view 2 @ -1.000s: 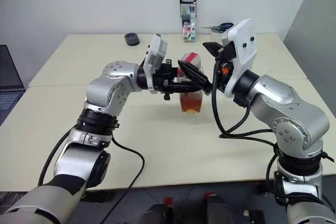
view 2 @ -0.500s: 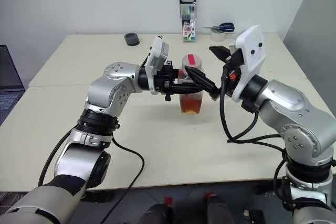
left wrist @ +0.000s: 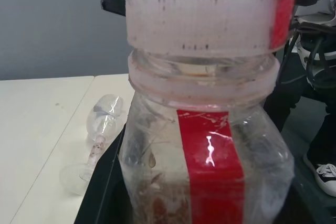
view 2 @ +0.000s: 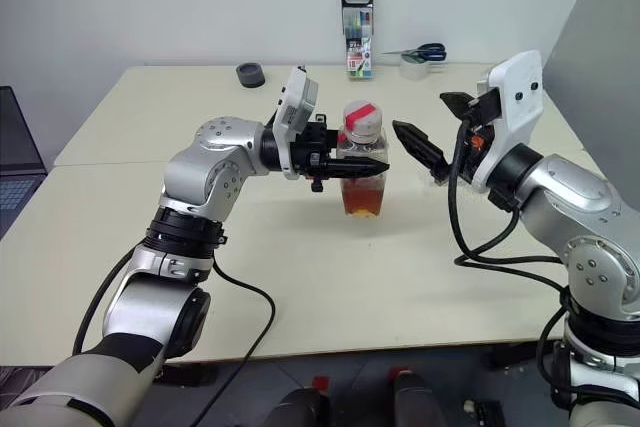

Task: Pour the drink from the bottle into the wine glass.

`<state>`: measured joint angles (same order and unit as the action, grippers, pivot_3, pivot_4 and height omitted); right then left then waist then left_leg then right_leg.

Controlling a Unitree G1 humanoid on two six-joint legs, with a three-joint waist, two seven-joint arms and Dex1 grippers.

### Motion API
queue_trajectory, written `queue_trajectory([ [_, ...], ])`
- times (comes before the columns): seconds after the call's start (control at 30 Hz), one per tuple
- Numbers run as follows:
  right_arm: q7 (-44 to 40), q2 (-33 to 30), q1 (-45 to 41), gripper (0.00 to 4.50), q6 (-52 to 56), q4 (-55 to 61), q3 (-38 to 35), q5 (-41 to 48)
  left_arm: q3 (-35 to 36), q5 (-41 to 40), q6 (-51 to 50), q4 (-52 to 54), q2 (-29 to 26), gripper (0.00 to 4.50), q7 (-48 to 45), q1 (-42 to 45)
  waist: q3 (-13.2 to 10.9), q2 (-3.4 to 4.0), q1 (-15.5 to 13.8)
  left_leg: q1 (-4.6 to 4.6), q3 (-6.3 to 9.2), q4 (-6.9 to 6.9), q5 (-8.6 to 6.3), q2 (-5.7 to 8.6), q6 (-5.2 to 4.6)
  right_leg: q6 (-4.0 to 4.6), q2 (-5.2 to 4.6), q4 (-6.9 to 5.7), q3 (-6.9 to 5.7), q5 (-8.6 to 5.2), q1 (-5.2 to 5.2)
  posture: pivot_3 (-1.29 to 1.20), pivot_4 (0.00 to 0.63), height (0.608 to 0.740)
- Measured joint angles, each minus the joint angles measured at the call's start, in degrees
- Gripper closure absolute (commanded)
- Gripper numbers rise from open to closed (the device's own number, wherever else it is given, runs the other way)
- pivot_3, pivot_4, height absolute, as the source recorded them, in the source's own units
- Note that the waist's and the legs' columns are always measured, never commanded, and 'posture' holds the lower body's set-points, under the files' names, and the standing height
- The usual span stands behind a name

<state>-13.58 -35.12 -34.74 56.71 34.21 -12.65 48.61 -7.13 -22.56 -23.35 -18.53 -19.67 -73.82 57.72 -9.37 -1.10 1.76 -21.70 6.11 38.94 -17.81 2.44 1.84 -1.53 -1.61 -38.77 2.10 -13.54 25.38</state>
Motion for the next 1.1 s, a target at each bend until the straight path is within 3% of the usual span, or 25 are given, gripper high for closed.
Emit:
queue_trajectory([
  [0.33,0.26,0.99,0.97,0.06,1.23,2.02,-1.28,11.68,0.01,0.00,0.00,0.75,-0.01,2.73,0.10,-0.44,0.00,0.00,0.03,0.01,0.01,0.00,0.00,-0.01,-0.01,0.00,0.00,-0.01,0.01,0.00,0.00,0.00,0.150,0.740],
  [0.93,2.97,7.01,-5.24,0.06,-2.52,-0.84,6.14,8.38,0.00,-0.01,-0.23,1.21,0.27,2.73,0.51,-0.83,0.00,0.00,0.05,0.02,0.02,0.00,0.02,-0.01,0.04,0.00,0.00,-0.01,0.00,0.00,0.00,0.00,0.150,0.740],
  [1.03,2.31,7.02,-5.25,0.65,-2.81,-0.84,6.44,8.14,0.00,0.00,-0.23,1.21,0.23,2.73,0.52,-1.20,0.00,0.00,0.05,0.02,0.02,0.00,0.02,0.00,0.04,0.00,0.00,-0.02,0.00,0.00,0.01,0.00,0.150,0.740],
  [1.1,2.12,6.99,-5.25,1.30,-2.95,-0.84,7.09,7.69,0.00,0.00,-0.23,1.28,0.19,2.73,0.54,-1.20,0.00,0.00,0.06,0.02,0.01,0.00,0.02,-0.01,0.04,0.00,0.00,-0.01,0.00,0.00,0.01,0.00,0.150,0.740],
])
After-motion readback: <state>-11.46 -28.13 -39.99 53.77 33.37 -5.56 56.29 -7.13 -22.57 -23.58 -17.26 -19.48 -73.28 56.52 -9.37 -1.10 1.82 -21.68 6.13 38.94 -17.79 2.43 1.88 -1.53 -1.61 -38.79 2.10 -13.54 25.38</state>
